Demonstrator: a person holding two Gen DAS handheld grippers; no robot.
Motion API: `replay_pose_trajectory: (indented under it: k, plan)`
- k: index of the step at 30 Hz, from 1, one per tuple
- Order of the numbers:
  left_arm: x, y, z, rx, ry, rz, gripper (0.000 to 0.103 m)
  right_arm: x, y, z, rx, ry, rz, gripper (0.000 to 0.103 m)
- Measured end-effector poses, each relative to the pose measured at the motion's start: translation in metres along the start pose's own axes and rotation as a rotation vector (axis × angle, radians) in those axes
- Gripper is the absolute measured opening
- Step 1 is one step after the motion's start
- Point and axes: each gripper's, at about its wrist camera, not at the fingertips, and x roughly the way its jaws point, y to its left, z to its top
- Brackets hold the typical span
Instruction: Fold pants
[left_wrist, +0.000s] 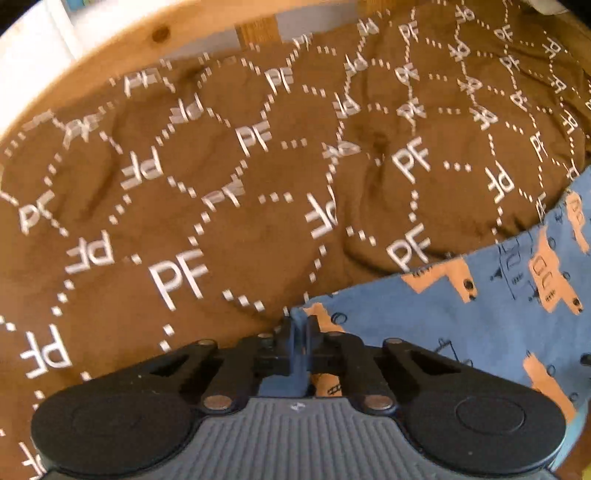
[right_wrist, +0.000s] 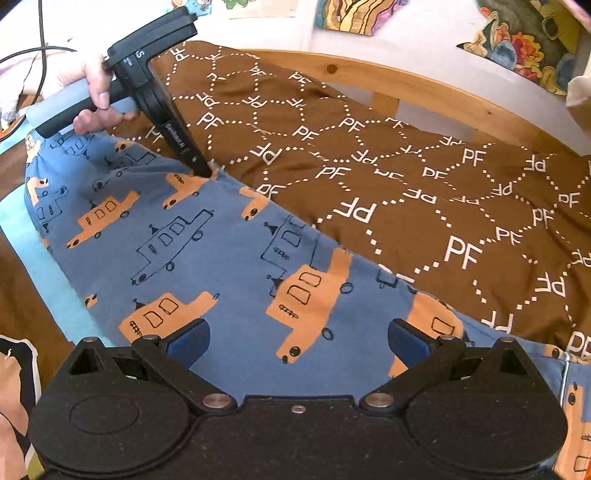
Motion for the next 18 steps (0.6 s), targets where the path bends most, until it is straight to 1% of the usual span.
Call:
replay_pose_trajectory:
  k: [4,6,7,8,10,12,13,14,15,16,17,18]
  plan:
    - [-0.021,-0.018,-0.007,0.067,-0.114,0.107,0.004,-0.001,0.003,-0.005,-0.035,0.015,-0.039,0.102]
    - [-0.024,-0.025,-0.008,0.116,-0.159,0.155,0.004,-0.003,0.001,-0.007,-0.033,0.009,-0.058,0.102]
    - [-0.021,-0.026,-0.008,0.141,-0.168,0.171,0.004,-0.003,-0.002,-0.007,-0.026,0.003,-0.061,0.102]
    - [-0.016,-0.028,-0.007,0.147,-0.159,0.187,0.004,-0.003,-0.005,-0.006,-0.021,-0.003,-0.06,0.102]
    - [-0.004,-0.027,-0.006,0.119,-0.134,0.192,0.004,0.001,-0.014,-0.003,-0.018,-0.019,-0.065,0.102]
    - [0.002,-0.025,-0.004,0.088,-0.127,0.194,0.005,0.011,-0.03,0.0,0.015,-0.007,-0.08,0.102]
    - [0.003,-0.025,-0.005,0.088,-0.128,0.199,0.006,0.015,-0.039,0.001,0.043,0.0,-0.094,0.102]
    - [0.004,-0.026,-0.006,0.096,-0.127,0.207,0.006,0.019,-0.05,0.002,0.077,0.011,-0.119,0.102]
    - [0.005,-0.028,-0.007,0.11,-0.126,0.218,0.01,0.024,-0.061,0.003,0.116,0.031,-0.158,0.101]
    - [0.006,-0.03,-0.008,0.132,-0.124,0.23,0.012,0.027,-0.074,0.002,0.161,0.048,-0.213,0.101]
    - [0.006,-0.032,-0.009,0.145,-0.123,0.237,0.014,0.027,-0.085,0.002,0.2,0.048,-0.249,0.101]
    - [0.004,-0.033,-0.01,0.145,-0.125,0.241,0.02,0.022,-0.095,0.001,0.247,0.035,-0.282,0.101]
